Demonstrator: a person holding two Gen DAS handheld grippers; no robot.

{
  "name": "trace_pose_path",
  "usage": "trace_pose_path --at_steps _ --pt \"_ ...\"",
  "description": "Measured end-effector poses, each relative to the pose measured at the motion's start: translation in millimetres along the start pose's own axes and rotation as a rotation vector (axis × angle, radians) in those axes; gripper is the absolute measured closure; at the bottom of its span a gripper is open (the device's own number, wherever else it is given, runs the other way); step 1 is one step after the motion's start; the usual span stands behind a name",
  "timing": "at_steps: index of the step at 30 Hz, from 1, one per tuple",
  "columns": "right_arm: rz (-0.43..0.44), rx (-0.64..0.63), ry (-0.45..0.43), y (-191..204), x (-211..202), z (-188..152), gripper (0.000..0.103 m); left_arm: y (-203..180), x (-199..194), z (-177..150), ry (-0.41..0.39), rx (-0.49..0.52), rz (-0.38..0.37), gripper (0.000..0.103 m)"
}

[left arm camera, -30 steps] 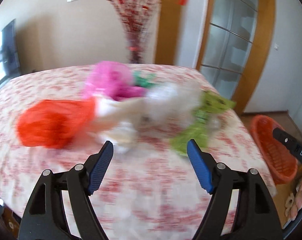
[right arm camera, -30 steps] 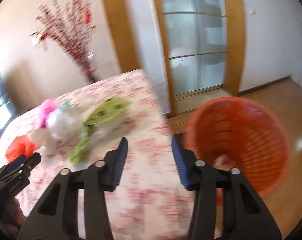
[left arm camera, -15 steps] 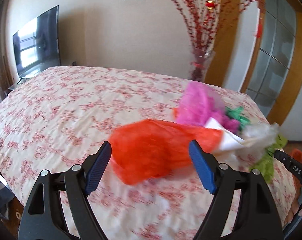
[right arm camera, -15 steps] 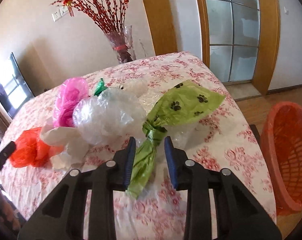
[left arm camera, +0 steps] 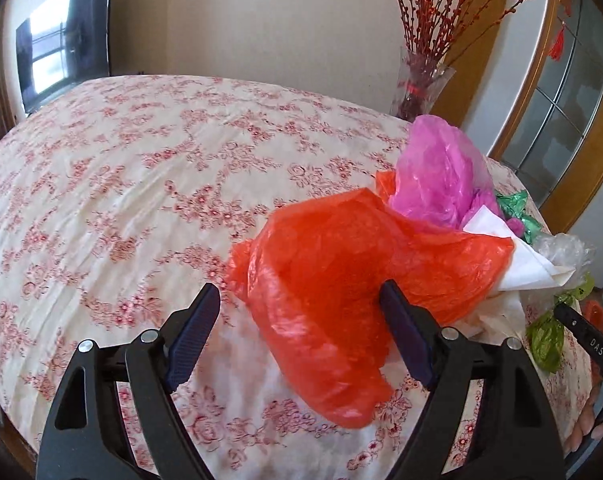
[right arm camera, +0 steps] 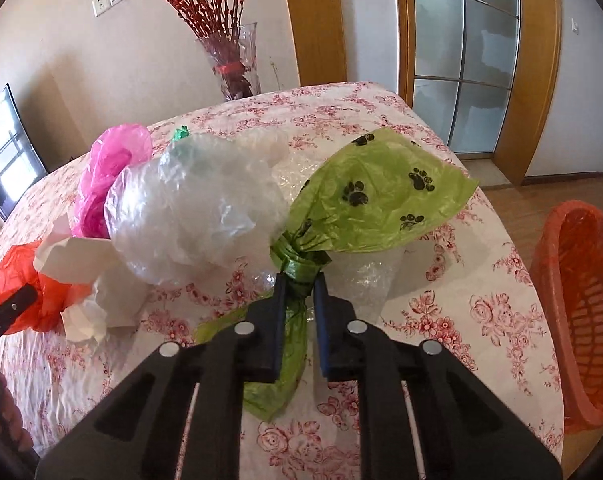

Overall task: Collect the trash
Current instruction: 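Grasp the green paw-print bag with the right gripper while the left grasps the red bag, then carry both bags over the wastebasket and open both grippers to drop them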

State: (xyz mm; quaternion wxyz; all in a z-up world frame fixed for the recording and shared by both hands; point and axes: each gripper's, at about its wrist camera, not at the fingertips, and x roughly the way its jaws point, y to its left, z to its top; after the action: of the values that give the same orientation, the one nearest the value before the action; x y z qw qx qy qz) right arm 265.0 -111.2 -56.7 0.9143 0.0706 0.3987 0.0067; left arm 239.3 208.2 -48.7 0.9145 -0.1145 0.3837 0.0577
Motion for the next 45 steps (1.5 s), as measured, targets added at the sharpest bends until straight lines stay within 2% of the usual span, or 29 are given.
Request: trace_pose_path --at_steps 7,19,25,35,45 --pt "0.007 -0.001 -0.015 -2.3 -8.1 -1.1 0.092 -7.0 -5.9 -0.1 -0.014 0.015 -0.039 0.062" --pt "0.025 0.009 -0.063 -12.3 -38.9 -3.7 0.093 -4.5 -31.8 7.2 -0.071 -0.003 -0.06 0.085" --pt "0.027 0.016 -0.091 -19.3 -55.0 -6.0 0.093 -5.9 -47.7 11.3 -0.112 -0.004 -0.07 0.091" --pt "0.014 0.028 -0.136 -35.0 -78.8 -3.1 0.093 -22.6 -80.1 22.2 -0.163 0.003 -0.121 0.092" --pt "-0.012 0.041 -0.2 -61.7 -111.8 -0.6 0.093 -84.9 -114.1 25.8 -0.205 0.075 -0.258 0.092"
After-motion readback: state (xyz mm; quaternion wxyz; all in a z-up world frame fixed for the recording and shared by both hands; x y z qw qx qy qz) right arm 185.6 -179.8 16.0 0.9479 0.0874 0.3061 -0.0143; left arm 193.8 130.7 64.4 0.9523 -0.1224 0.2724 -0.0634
